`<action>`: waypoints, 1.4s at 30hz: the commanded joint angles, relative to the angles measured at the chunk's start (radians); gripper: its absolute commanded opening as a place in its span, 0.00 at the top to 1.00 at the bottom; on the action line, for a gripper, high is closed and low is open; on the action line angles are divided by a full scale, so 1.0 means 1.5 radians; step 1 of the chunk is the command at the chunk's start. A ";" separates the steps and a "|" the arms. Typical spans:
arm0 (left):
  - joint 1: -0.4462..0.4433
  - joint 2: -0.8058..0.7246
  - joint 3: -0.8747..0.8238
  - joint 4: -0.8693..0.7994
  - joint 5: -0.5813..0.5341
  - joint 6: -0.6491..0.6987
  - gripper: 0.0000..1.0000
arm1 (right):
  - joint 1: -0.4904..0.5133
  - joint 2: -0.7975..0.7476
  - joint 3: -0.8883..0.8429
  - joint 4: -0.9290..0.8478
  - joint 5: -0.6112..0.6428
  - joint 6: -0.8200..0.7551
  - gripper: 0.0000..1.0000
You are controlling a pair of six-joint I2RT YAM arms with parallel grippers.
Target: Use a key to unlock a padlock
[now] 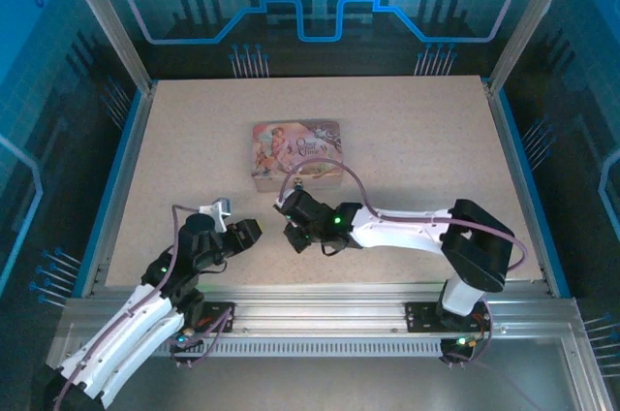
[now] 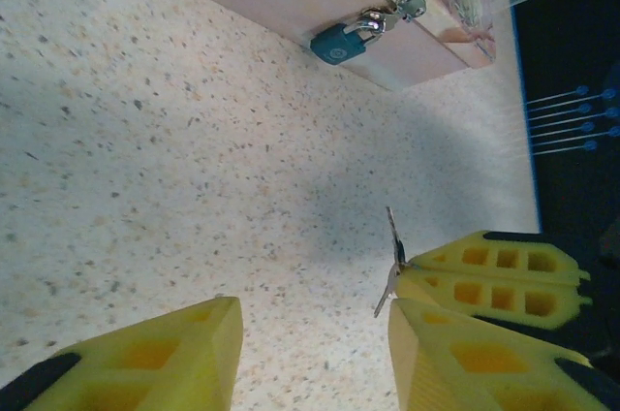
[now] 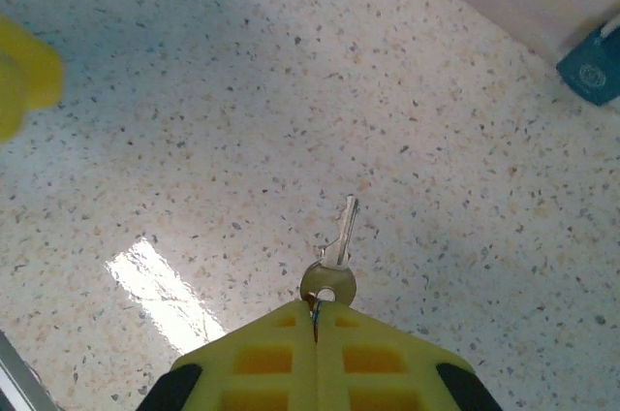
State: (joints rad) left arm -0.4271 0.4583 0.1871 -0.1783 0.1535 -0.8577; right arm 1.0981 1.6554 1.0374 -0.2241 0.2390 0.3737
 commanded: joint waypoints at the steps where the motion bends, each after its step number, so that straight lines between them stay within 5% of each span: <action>1: 0.008 0.011 -0.007 0.100 0.044 -0.048 0.58 | -0.007 -0.036 -0.019 0.066 -0.039 -0.034 1.00; 21: 0.025 0.230 0.025 0.312 0.159 -0.068 0.62 | 0.017 -0.058 -0.022 0.092 -0.035 -0.075 1.00; 42: 0.034 0.267 0.023 0.376 0.180 -0.079 0.71 | 0.027 -0.066 -0.020 0.091 -0.039 -0.086 1.00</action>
State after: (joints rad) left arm -0.3859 0.8524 0.1959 0.3492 0.3988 -0.9703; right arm 1.1213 1.5852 1.0130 -0.1085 0.1970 0.2600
